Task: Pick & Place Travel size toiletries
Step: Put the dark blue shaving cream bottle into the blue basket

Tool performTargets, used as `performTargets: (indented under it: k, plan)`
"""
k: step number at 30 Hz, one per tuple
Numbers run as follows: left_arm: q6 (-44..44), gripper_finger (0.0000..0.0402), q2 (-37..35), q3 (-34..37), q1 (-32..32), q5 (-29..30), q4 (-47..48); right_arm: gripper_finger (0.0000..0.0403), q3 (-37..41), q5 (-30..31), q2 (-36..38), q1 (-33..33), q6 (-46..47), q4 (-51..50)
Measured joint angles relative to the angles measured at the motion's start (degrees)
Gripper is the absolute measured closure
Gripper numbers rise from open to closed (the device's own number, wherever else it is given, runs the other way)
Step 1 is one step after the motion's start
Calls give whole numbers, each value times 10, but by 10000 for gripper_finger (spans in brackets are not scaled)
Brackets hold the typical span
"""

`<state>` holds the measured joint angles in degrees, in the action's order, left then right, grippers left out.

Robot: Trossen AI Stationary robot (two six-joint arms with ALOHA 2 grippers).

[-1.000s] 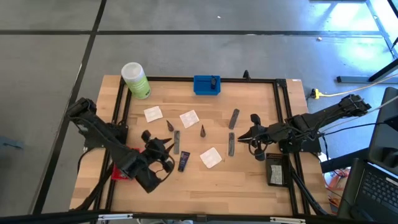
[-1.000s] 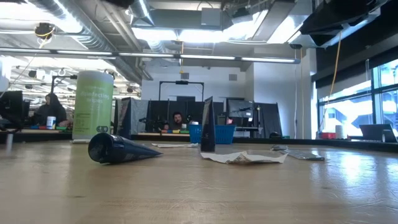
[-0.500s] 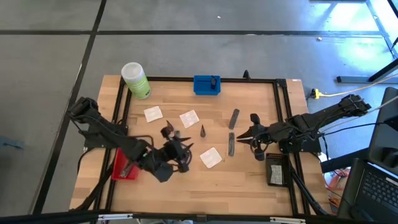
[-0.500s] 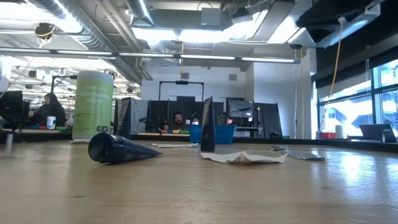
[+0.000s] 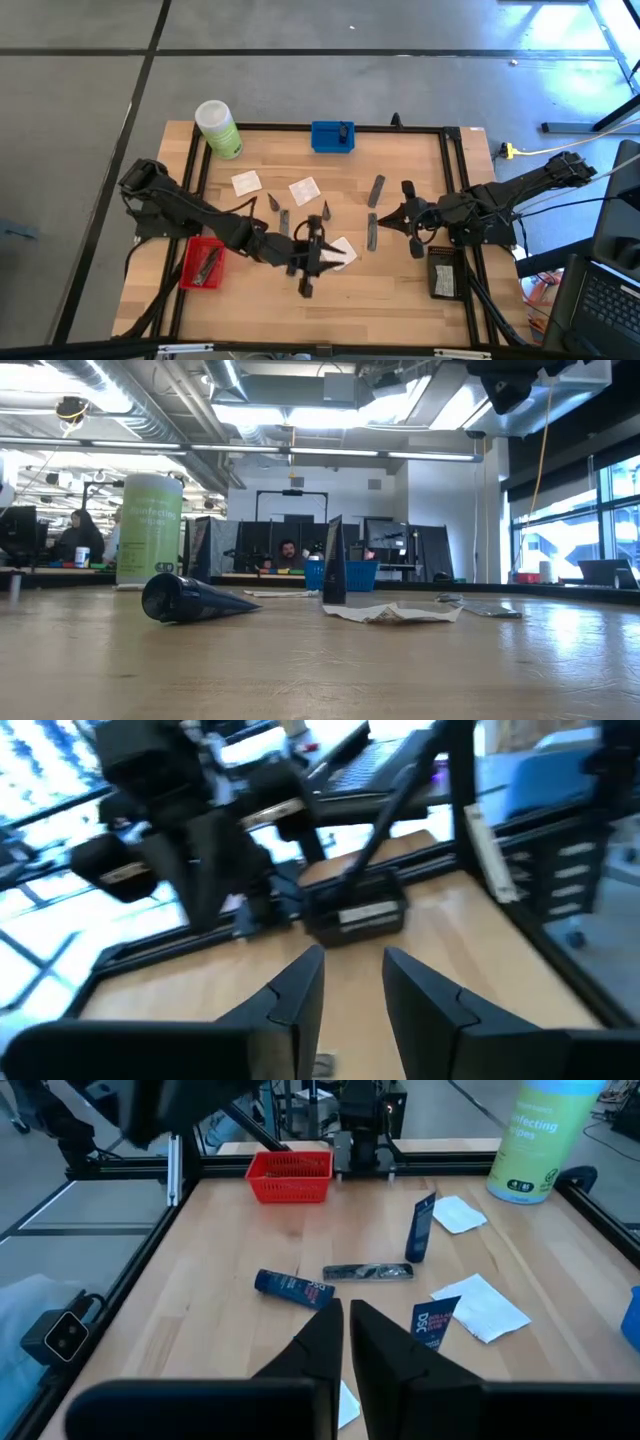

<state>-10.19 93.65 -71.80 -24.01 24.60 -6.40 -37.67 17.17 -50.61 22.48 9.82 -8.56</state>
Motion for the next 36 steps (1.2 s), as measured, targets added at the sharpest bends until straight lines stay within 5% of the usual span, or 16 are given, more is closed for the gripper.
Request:
performTargets:
  k: [6, 15, 22, 30, 36]
  plan:
    - [42, 320, -30, 38, 67, -4, -7, 377, 0, 0, 0, 0, 0, 0]
    - [136, 357, -70, 108, 222, -138, -60, 364, 0, 0, 0, 0, 2, -5]
    - [176, 366, -70, 133, 299, -140, -39, 356, 0, 15, 0, 0, 2, -18]
    - [216, 364, -70, 133, 307, -182, 28, 354, 0, 46, -4, 0, 21, -25]
    - [215, 372, -70, 133, 288, -229, 93, 362, 0, 70, -77, -22, 44, -9]
